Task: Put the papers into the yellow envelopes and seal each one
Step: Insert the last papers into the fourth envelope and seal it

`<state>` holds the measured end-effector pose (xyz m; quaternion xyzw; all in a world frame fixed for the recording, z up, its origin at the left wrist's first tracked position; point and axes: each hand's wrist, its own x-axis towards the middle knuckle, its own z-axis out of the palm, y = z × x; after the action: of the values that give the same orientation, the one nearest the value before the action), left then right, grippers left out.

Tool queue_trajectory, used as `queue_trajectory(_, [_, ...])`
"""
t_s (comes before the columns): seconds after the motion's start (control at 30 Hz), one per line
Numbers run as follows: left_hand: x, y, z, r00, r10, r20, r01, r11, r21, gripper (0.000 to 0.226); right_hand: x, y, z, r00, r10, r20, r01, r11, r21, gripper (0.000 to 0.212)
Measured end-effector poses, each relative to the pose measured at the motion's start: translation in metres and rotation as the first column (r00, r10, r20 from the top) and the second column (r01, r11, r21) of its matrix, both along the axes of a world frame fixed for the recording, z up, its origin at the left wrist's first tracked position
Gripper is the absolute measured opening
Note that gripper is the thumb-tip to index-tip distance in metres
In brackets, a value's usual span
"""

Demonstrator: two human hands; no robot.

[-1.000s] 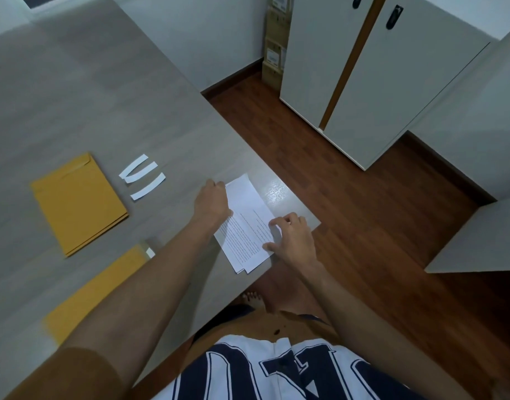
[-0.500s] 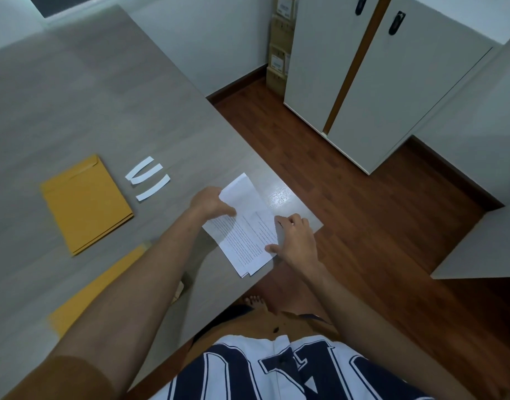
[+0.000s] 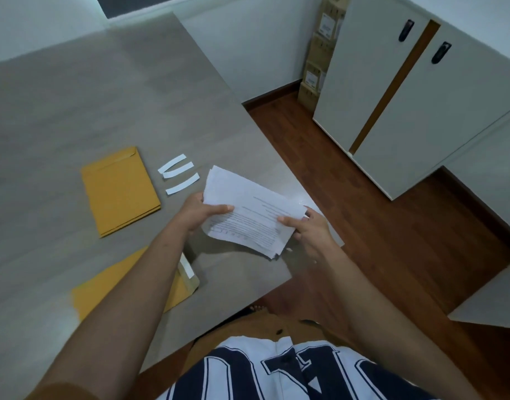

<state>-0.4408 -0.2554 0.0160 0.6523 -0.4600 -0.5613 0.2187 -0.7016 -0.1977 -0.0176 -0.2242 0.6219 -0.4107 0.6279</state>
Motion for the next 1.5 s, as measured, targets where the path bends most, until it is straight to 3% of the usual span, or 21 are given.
queue_trajectory(0.07, [-0.003, 0.004, -0.003, 0.998, 0.038, 0.043, -0.037, 0.998, -0.045, 0.043, 0.008, -0.007, 0.001, 1.000, 0.027, -0.003, -0.027, 0.999, -0.021, 0.038])
queue_trajectory(0.2, [0.001, 0.007, -0.009, 0.973, 0.091, 0.214, -0.061, 0.988, -0.142, 0.054, 0.019, -0.021, -0.001, 0.974, 0.120, -0.192, -0.130, 0.991, -0.041, 0.031])
queue_trajectory(0.33, [0.010, 0.005, -0.003, 0.972, 0.059, 0.228, -0.014, 0.981, -0.194, 0.059, 0.017, -0.033, 0.011, 0.939, 0.089, -0.333, -0.143, 0.980, -0.141, 0.024])
queue_trajectory(0.57, [0.001, -0.001, 0.006, 0.976, 0.058, 0.210, 0.003, 0.960, -0.279, 0.034, 0.008, -0.043, 0.035, 0.870, 0.082, -0.486, -0.253, 0.921, -0.297, 0.015])
queue_trajectory(0.73, [-0.014, 0.017, -0.018, 0.983, 0.051, 0.178, -0.032, 0.993, -0.110, 0.042, 0.011, -0.025, 0.007, 0.855, 0.135, -0.501, -0.235, 0.962, -0.141, 0.027])
queue_trajectory(0.8, [-0.019, 0.022, -0.023, 0.981, 0.122, 0.150, -0.111, 0.990, -0.086, 0.041, 0.013, -0.018, 0.001, 0.876, 0.112, -0.469, -0.182, 0.978, -0.106, 0.032])
queue_trajectory(0.97, [-0.029, 0.022, -0.028, 0.957, 0.262, 0.126, -0.250, 0.963, -0.104, 0.042, 0.014, -0.021, 0.001, 0.888, 0.088, -0.452, -0.148, 0.984, -0.098, 0.041])
queue_trajectory(1.1, [-0.028, 0.030, -0.037, 0.961, 0.188, 0.205, -0.178, 0.982, -0.065, 0.036, 0.013, -0.020, -0.004, 0.873, 0.147, -0.464, -0.187, 0.982, -0.040, 0.055])
queue_trajectory(1.23, [-0.021, 0.026, -0.030, 0.960, 0.203, 0.193, -0.185, 0.977, -0.107, 0.027, 0.012, -0.028, -0.005, 0.846, 0.151, -0.511, -0.199, 0.979, -0.040, 0.052])
queue_trajectory(1.37, [-0.002, 0.025, -0.021, 0.964, 0.165, 0.209, -0.139, 0.981, -0.135, 0.034, 0.019, -0.038, 0.004, 0.811, 0.221, -0.542, -0.299, 0.952, -0.059, 0.053])
queue_trajectory(1.5, [0.032, 0.037, -0.014, 0.960, 0.229, 0.158, -0.199, 0.962, -0.185, 0.037, 0.038, -0.043, 0.015, 0.788, 0.324, -0.523, -0.409, 0.911, -0.052, 0.050])
